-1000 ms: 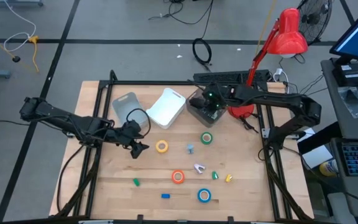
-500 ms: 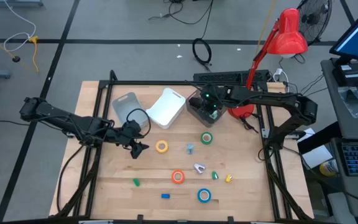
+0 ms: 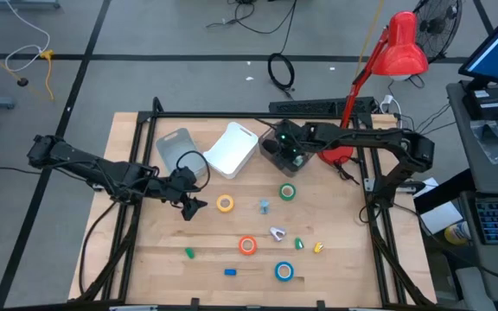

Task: Pick and place Stapler, Stapler remover, tape
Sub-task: Put the big black stapler into the black bin, then put the small yellow stapler into the black bin

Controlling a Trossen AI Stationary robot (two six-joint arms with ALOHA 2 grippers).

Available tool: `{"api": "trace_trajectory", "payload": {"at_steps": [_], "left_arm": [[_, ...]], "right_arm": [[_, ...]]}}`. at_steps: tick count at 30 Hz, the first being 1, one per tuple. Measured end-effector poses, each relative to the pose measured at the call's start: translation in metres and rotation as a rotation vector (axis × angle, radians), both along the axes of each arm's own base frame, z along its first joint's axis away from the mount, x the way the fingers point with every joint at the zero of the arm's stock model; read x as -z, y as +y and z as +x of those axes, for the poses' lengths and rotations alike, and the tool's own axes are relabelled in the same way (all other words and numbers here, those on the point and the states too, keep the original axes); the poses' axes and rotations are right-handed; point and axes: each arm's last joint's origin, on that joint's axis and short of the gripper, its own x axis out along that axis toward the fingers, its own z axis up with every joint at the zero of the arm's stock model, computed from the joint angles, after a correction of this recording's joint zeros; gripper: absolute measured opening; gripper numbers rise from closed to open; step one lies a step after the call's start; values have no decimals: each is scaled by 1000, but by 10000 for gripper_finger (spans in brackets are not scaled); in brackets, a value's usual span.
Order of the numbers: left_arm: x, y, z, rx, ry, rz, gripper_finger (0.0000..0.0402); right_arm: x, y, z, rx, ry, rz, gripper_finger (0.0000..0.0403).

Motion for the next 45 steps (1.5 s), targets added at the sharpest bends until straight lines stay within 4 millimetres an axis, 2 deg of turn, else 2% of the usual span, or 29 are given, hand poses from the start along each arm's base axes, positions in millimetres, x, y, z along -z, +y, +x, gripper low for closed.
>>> {"api": "trace_trajectory", "payload": {"at_steps": [10, 19, 26, 32, 35, 42, 45], "left_arm": [[0, 1, 0, 2, 0, 19, 301], [0, 4, 1, -9, 1, 24, 307], [0, 4, 1, -2, 2, 28, 301], [0, 4, 1, 10, 3, 41, 312], [0, 4, 1, 21, 4, 52, 317], [0, 4, 1, 28, 4, 59, 314], [0, 4, 1, 29, 4, 60, 310]], "right_arm": [[20, 8, -8, 20, 46, 69, 153], [20, 8, -8, 18, 42, 71, 150], [18, 8, -8, 4, 43, 64, 164], [-8, 11, -18, -11, -41, 25, 161], [-30, 17, -29, -21, -112, -1, 154], [-77, 50, -59, -124, -251, -51, 140], [-85, 65, -73, -164, -302, -54, 135]]}}
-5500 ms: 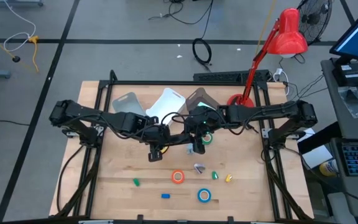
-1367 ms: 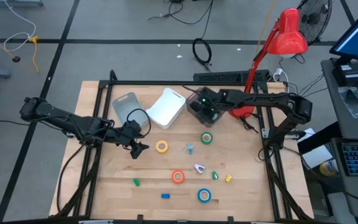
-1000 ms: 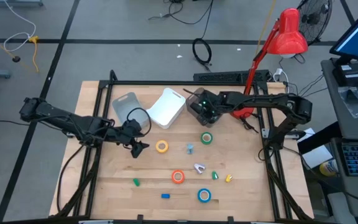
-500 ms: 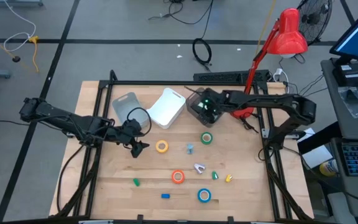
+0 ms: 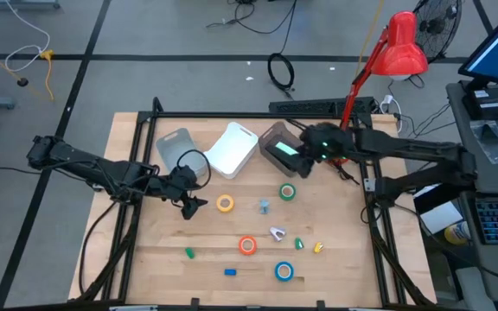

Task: Pick and place Stapler, Stapler remover, tape
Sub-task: Put the small yellow stapler into the black bin

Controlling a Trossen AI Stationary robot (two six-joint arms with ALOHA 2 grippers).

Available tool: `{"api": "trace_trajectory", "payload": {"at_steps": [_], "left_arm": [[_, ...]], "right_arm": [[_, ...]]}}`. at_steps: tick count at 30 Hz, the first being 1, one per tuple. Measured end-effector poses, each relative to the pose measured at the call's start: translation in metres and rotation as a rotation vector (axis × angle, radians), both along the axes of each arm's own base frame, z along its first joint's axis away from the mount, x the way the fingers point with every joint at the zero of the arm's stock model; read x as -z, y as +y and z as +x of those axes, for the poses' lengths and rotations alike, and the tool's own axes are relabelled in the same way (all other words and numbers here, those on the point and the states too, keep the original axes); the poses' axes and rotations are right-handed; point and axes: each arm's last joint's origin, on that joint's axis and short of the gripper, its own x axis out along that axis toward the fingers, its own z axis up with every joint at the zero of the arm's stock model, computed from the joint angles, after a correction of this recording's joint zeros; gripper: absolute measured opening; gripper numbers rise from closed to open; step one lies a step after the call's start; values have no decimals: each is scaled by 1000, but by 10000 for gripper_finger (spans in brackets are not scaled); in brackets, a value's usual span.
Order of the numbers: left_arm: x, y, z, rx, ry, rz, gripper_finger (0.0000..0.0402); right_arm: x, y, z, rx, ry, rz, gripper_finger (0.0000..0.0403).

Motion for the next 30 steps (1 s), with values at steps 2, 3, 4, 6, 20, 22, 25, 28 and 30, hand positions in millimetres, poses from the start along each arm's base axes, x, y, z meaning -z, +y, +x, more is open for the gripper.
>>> {"api": "trace_trajectory", "payload": {"at_steps": [2, 3, 4, 6, 20, 22, 25, 28, 30], "left_arm": [[0, 0, 0, 0, 0, 0, 308], [0, 0, 0, 0, -1, 0, 308], [0, 0, 0, 0, -1, 0, 309], [0, 0, 0, -1, -1, 0, 311], [-9, -2, 8, 94, -109, 79, 318], [-10, -2, 9, 103, -136, 84, 315], [-5, -2, 8, 105, -179, 71, 312], [5, -2, 4, 117, -252, 36, 314], [11, -1, 0, 121, -303, 8, 318]], "right_arm": [[0, 9, -10, -13, -22, 14, 131], [2, 13, -16, -18, -31, 24, 128], [4, 17, -20, -23, -44, 34, 125], [11, 25, -30, -41, -77, 48, 120], [63, 60, -50, -319, -535, 185, 102], [69, 63, -51, -327, -516, 201, 102], [76, 68, -53, -349, -488, 218, 102], [82, 72, -54, -373, -467, 225, 102], [86, 75, -55, -392, -453, 217, 102]]}}
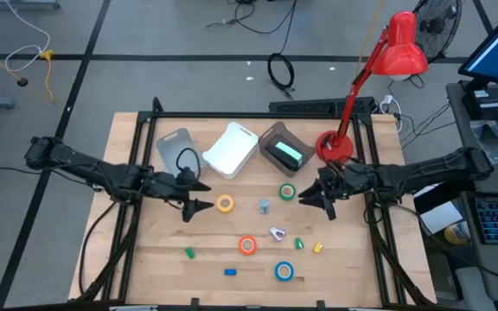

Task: Pick and place Stapler, Stapler remover, tape
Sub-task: Put the small yellow stapler into the black bin

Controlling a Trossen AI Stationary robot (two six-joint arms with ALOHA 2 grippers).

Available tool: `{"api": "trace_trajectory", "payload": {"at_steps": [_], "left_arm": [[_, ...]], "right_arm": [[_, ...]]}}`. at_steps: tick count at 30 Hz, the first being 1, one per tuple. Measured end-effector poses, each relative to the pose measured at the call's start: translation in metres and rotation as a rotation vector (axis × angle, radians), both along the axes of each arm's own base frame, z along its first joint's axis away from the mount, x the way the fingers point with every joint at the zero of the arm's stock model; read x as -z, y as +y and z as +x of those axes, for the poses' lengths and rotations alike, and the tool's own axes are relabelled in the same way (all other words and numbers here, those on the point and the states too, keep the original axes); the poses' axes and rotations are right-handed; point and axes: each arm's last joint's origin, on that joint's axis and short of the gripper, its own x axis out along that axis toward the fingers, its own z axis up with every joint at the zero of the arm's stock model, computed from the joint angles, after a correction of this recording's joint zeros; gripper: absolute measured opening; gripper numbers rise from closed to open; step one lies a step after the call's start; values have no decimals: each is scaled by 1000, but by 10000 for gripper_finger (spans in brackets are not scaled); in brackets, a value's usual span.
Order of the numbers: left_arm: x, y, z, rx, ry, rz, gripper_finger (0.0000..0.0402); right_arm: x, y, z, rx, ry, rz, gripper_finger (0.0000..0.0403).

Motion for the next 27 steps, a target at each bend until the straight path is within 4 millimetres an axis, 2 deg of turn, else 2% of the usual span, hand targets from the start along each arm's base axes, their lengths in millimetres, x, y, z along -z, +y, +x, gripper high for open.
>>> {"api": "trace_trajectory", "payload": {"at_steps": [5, 11, 18, 23, 27], "left_arm": [[15, 2, -12, 29, -69, -37, 325], [25, 4, -22, 7, -65, -84, 318], [27, 4, -22, 4, -55, -88, 311], [28, 4, -22, 2, -52, -89, 320], [28, 4, -22, -5, -51, -105, 323]], "right_arm": [[14, 1, -3, 0, 14, 12, 102], [29, 1, -6, -8, 55, 90, 102], [29, 7, -9, -175, 78, 226, 97], [28, 23, -13, -341, 155, 377, 86], [22, 38, -17, -416, 198, 422, 75]]}}
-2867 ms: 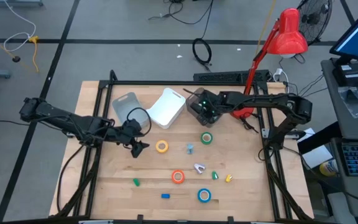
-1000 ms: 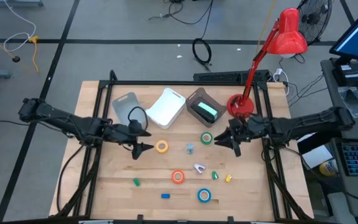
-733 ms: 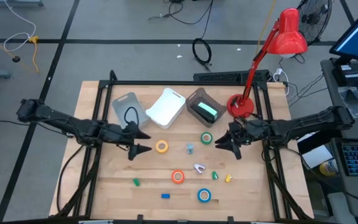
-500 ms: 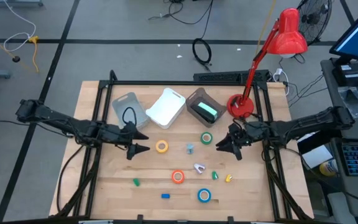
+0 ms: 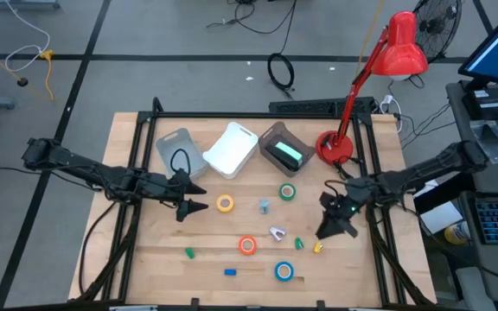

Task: Pick and place Stapler, Stapler remover, tape
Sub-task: Put the small yellow stapler into the black bin

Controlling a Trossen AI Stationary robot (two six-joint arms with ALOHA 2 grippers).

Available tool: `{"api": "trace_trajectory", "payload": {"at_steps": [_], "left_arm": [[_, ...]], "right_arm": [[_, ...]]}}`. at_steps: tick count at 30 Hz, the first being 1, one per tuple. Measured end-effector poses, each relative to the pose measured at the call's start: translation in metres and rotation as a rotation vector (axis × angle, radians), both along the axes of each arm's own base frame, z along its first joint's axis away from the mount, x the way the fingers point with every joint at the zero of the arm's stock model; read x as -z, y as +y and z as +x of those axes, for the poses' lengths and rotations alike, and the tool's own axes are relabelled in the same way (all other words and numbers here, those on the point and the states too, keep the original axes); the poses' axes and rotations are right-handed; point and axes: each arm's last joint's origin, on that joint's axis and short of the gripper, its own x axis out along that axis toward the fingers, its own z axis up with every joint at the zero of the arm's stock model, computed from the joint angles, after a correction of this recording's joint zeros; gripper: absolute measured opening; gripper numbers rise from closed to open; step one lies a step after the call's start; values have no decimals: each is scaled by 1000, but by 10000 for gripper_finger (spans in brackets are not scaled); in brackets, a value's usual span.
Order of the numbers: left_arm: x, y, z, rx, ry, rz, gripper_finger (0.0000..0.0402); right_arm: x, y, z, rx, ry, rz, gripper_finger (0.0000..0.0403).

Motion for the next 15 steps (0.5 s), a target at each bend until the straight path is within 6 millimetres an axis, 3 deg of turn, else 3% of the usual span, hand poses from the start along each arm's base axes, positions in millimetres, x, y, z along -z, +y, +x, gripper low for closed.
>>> {"api": "trace_trajectory", "payload": {"at_steps": [7, 15], "left_arm": [[0, 0, 0, -6, 1, -4, 313], [1, 1, -1, -29, 14, 4, 318]], "right_arm": [[-19, 21, -1, -91, 131, -147, 41], [-15, 44, 7, -246, 263, -407, 20]]}}
